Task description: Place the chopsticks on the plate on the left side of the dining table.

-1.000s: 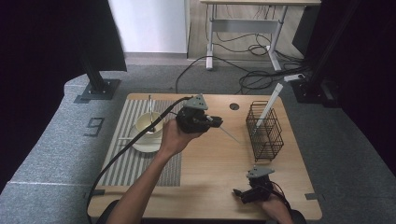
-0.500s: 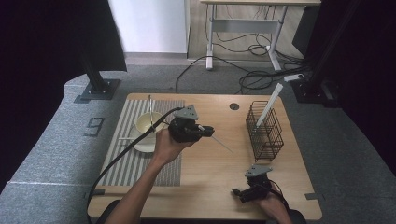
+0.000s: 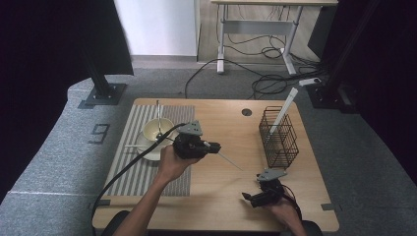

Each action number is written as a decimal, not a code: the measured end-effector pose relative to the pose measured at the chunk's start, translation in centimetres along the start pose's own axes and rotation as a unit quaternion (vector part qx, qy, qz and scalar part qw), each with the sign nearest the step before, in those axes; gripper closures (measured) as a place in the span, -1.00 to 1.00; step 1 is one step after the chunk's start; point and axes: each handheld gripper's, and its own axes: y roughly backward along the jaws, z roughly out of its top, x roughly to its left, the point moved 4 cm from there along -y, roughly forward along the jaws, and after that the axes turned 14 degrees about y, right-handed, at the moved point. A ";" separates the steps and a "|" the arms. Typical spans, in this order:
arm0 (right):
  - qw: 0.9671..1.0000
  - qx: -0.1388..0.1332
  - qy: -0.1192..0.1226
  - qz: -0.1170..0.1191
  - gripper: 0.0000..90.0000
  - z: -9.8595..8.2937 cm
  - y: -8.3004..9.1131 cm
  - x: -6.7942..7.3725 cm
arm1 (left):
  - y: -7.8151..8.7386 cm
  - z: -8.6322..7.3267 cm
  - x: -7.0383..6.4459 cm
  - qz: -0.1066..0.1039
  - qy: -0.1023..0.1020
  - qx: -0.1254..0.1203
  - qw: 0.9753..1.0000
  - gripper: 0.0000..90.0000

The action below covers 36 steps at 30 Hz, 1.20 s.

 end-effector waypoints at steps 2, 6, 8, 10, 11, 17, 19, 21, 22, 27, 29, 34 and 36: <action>1.000 -0.002 0.003 0.002 -0.91 0.3 -0.1 -0.1 | 0.0 -0.4 0.1 -0.004 0.002 0.000 1.000 0.85; 1.000 -0.005 0.010 0.008 -0.86 1.1 -0.4 -0.1 | -0.1 -1.1 0.2 -0.013 0.008 0.002 1.000 0.85; 1.000 -0.009 0.014 0.011 -0.81 1.5 -0.5 -0.1 | -0.3 -1.5 0.2 -0.013 0.010 0.004 1.000 0.85; 1.000 -0.015 0.019 0.013 -0.73 2.1 -0.6 -0.1 | -0.4 -1.8 0.2 -0.018 0.011 0.005 1.000 0.85; 1.000 -0.017 0.022 0.014 -0.72 2.4 -0.7 0.0 | -0.4 -2.0 0.1 -0.020 0.012 0.005 1.000 0.85; 0.999 -0.024 0.038 0.019 -0.51 3.9 -1.3 0.3 | -0.6 -2.7 -0.2 -0.025 0.012 0.010 1.000 0.85; 0.998 -0.028 0.044 0.024 -0.34 4.3 -1.5 0.4 | -0.6 -2.8 -0.4 -0.030 0.012 0.012 0.999 0.85; 0.998 -0.030 0.048 0.026 -0.23 4.6 -1.6 0.5 | -0.7 -2.8 -0.5 -0.034 0.012 0.012 0.999 0.85; 0.998 -0.032 0.050 0.030 -0.14 4.8 -1.7 0.6 | -0.7 -2.9 -0.5 -0.035 0.012 0.012 0.999 0.85; 0.996 -0.040 0.062 0.043 0.18 5.5 -1.8 0.9 | -0.6 -2.9 -0.6 -0.038 0.012 0.014 0.999 0.85; 0.996 -0.040 0.065 0.046 0.28 5.6 -1.8 1.0 | -0.6 -2.9 -0.6 -0.040 0.012 0.013 0.999 0.85; 0.995 -0.042 0.069 0.057 0.47 5.7 -1.7 1.1 | -0.7 -3.0 -0.5 -0.041 0.012 0.018 0.999 0.85; 0.995 -0.044 0.073 0.060 0.55 5.7 -1.7 1.2 | -0.8 -3.0 -0.5 -0.042 0.012 0.020 0.999 0.85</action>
